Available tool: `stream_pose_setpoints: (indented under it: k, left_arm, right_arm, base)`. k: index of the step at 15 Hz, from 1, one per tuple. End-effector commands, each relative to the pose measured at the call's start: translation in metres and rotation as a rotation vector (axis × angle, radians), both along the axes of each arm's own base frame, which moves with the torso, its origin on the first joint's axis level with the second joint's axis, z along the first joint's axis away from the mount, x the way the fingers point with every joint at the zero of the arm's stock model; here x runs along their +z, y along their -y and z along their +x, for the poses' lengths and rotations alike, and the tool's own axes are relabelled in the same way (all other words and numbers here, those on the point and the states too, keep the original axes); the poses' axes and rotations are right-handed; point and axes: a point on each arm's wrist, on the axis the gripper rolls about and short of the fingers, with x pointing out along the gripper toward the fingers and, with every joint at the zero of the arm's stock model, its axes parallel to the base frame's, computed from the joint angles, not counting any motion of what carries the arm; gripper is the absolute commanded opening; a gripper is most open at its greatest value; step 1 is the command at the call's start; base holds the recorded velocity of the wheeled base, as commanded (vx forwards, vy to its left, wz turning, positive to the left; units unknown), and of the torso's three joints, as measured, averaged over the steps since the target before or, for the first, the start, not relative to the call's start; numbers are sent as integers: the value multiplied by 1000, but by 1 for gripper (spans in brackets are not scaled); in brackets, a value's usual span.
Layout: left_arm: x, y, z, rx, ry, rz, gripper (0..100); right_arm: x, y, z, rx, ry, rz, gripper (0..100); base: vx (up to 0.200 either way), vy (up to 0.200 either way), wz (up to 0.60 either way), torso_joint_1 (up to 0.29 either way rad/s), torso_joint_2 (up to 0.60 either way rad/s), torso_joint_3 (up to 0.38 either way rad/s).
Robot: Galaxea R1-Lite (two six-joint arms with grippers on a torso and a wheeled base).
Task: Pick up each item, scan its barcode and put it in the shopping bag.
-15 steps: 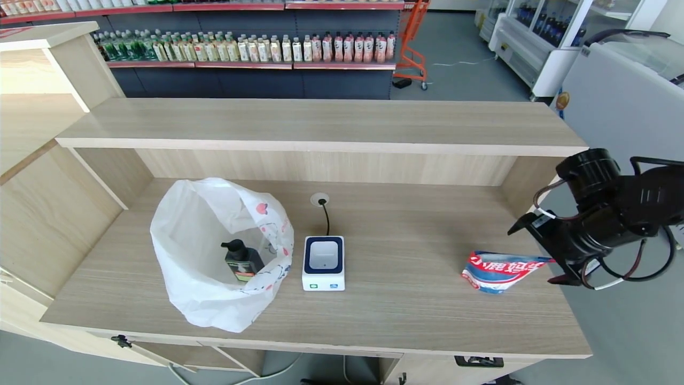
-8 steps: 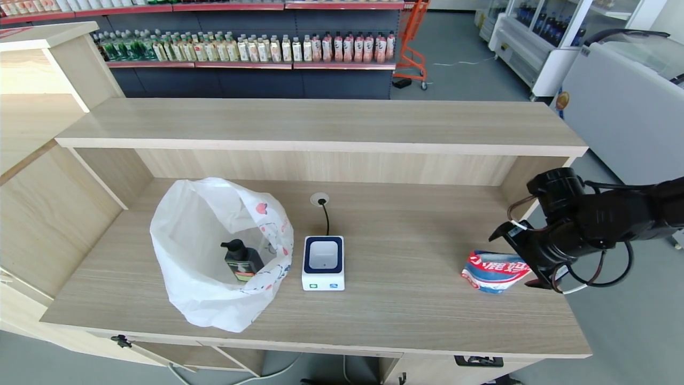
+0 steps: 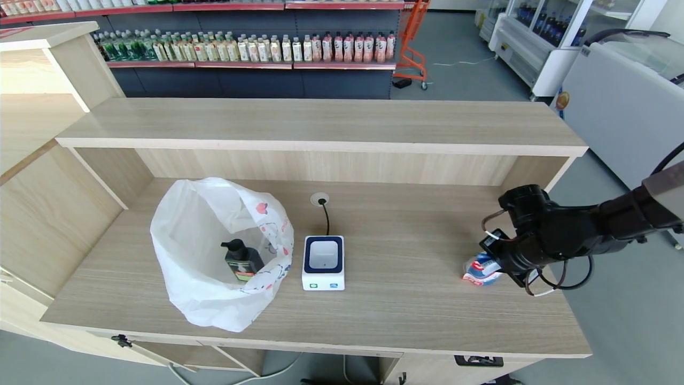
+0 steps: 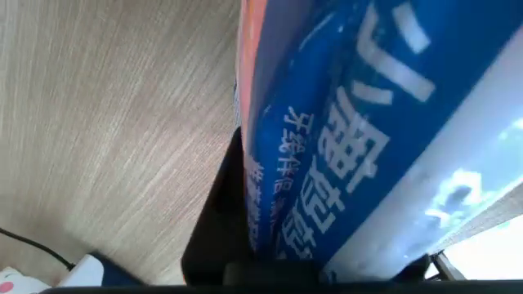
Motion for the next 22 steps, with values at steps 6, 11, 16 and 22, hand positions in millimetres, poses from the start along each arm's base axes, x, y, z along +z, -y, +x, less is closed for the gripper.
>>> stream_pose_setpoints:
  k: [6, 11, 16, 22]
  left_arm:
    - [0, 0, 0, 0, 0, 0, 100]
    - [0, 0, 0, 0, 0, 0, 100]
    - [0, 0, 0, 0, 0, 0, 100]
    - [0, 0, 0, 0, 0, 0, 100]
  right_arm:
    - [35, 2, -5, 196, 178, -175, 0]
    - [82, 6, -68, 827, 437, -153, 0]
    - [92, 9, -120, 1316, 716, 114, 0]
    - [92, -16, -142, 1498, 741, 260, 0]
  base:
    - [0, 0, 0, 0, 0, 0]
    - [0, 0, 0, 0, 0, 0]
    - [0, 0, 0, 0, 0, 0]
    - [0, 0, 0, 0, 0, 0]
